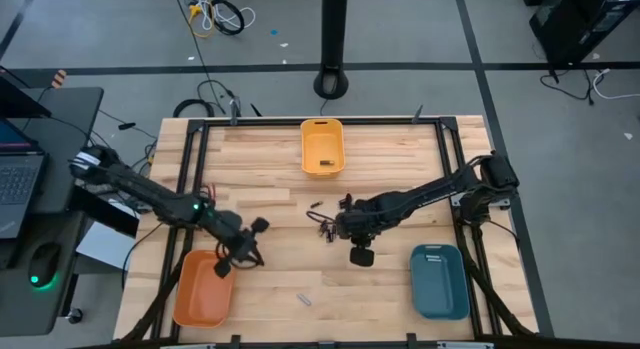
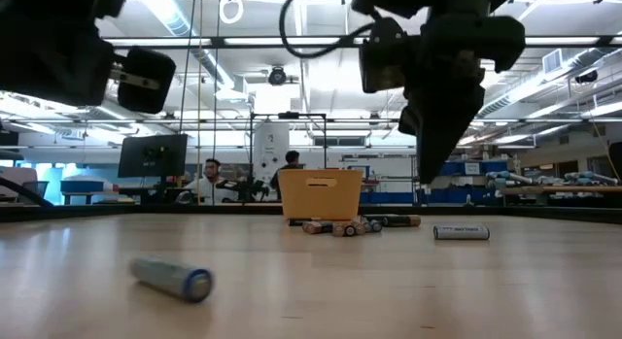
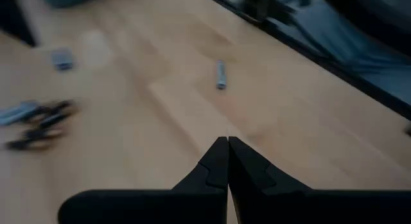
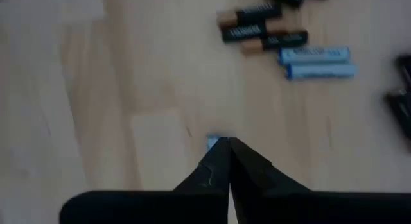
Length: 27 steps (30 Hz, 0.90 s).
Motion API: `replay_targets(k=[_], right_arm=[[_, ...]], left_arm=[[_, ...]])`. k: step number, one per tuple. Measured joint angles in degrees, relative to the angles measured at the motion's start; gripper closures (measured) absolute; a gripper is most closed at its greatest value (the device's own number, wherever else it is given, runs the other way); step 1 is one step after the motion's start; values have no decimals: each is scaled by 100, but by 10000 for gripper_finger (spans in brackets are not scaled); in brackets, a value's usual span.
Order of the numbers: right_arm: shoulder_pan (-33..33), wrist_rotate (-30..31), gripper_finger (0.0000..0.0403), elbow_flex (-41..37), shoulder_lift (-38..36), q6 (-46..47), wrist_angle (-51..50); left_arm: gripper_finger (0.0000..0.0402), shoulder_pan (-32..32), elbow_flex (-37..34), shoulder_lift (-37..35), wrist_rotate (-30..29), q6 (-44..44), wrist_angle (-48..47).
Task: Sort batteries
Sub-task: Put the white battery into the blue bin
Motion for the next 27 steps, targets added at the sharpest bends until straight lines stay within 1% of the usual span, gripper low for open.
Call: replay_targets(k=[4,8,10,13,16,19,22,27], right_arm=[[65,40,376,0,4,192,217],[94,91,393,0,15,328,260],[134,211,395,0,15,306,265],[167,408,385,0,15,288,281],[167,504,380,0,15,285,287],[165,537,388,0,15,241,289],[167,537,396,0,15,177,263],[167,575,389,0,15,224,246]], left_arm=[[389,-347,230,524,161,-20,362],[389,-691,449,1146,179,-190,812],[389,-862,588,1515,144,-323,1042],[389,-1110,890,2137,111,-453,1442],[389,-1360,1321,2747,-99,-464,1616],[389,-1554,1802,3387,-346,-509,1603],[389,-1750,2332,4082,-403,-722,1616],[389,-2120,3122,5106,-615,-1055,1653]])
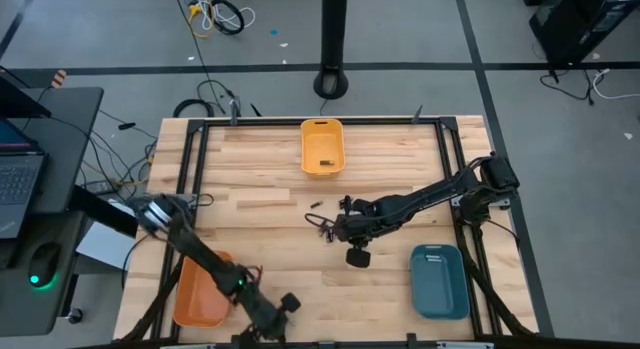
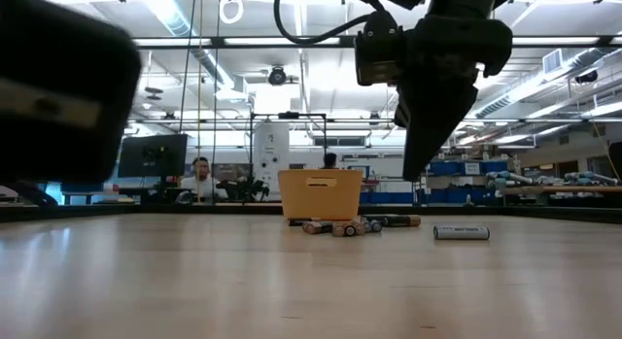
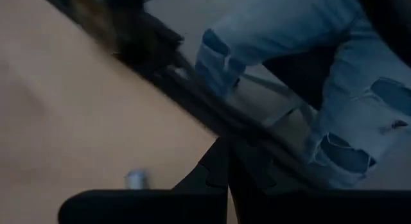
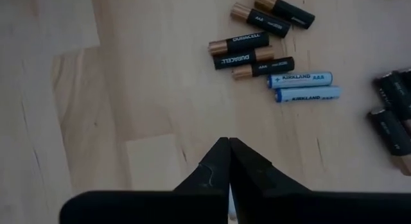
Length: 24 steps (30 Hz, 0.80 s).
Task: Sort batteries
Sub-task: Put the white battery into the blue bin
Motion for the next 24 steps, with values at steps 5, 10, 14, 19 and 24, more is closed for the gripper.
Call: replay_targets(k=[5,10,14,19,24], right_arm=[[2,86,395,0,-2,117,11],[71,144,392,0,-2,289,41],[184,244,392,0,-2,506,99],[383,342,392,0,-4,802,179],[614,518,392,0,-9,1036,176]], left_arm=[[389,-279,380,421,-934,-329,41],[389,-394,394,462,-1892,-627,71],[389,-395,395,464,-2011,-619,26],[389,-364,403,417,-2001,-457,-126],[389,-340,383,-100,-2047,-292,-714]])
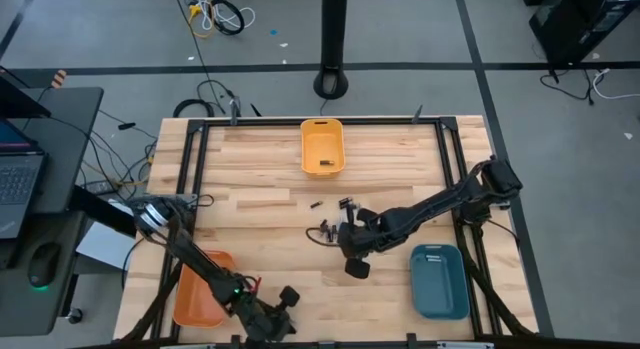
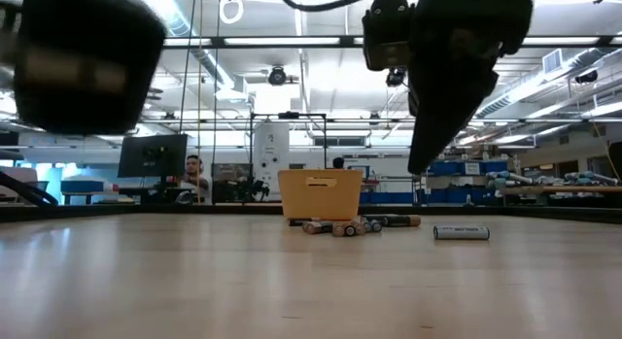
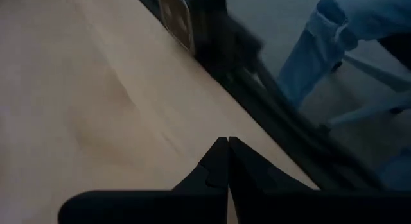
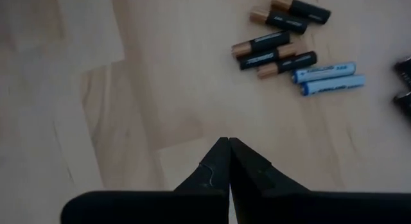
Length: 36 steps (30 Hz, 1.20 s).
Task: Sort batteries
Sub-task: Put the white battery into the blue bin
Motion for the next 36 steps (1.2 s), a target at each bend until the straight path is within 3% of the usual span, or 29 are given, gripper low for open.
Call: replay_targets(k=[8,13,19,26,30,36], right_arm=[[286,220,392,0,-2,231,154],[378,320,392,0,-2,239,609],[447,447,392,4,-2,215,1045],[481,486,392,4,-2,62,1068],[481,486,392,4,-2,-146,1096],[479,543,392,2,-2,-365,1134]], left_arm=[[389,1,4,-1093,45,-779,-1816],[377,116,0,-1172,83,-926,-2443],[314,362,2,-983,243,-943,-2516],[237,750,2,-942,250,-764,-1914],[220,1052,4,-826,658,-752,-1996],[218,1409,2,-462,818,-427,-2012]])
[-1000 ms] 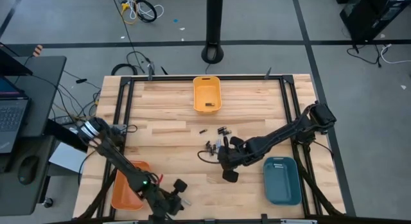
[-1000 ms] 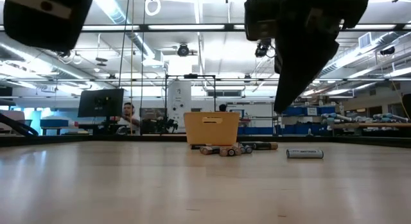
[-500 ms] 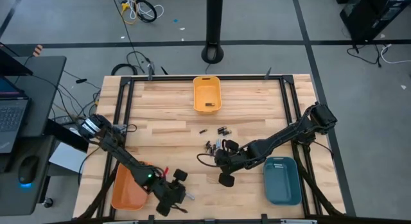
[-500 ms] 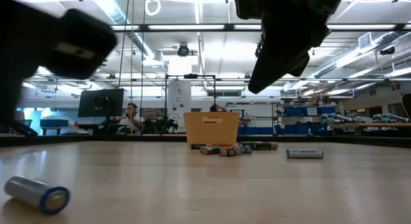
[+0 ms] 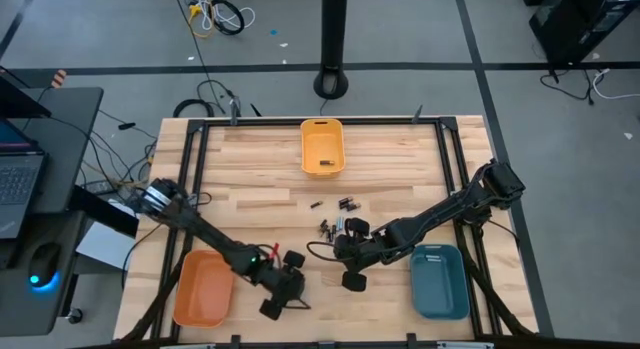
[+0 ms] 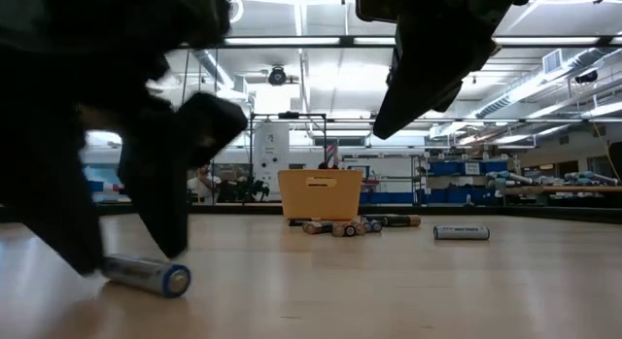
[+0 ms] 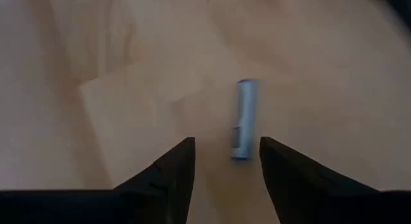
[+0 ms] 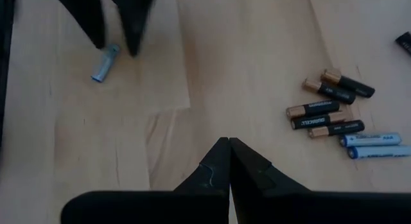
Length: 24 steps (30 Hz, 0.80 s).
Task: Sort batteries
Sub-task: Put the white battery into the blue bin
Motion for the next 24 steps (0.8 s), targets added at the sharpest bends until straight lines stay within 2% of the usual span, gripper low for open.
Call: replay_targets(k=[7,18,24], right_arm=[[0,60,392,-2,0,-92,13],[0,94,391,-2,0,-146,89],[0,94,391,-2,0,-144,212]], left_arm=[[228,163,13,118,194,149,74],[337,149,4,139,223,136,257],[360,149,0,175,235,99,384]])
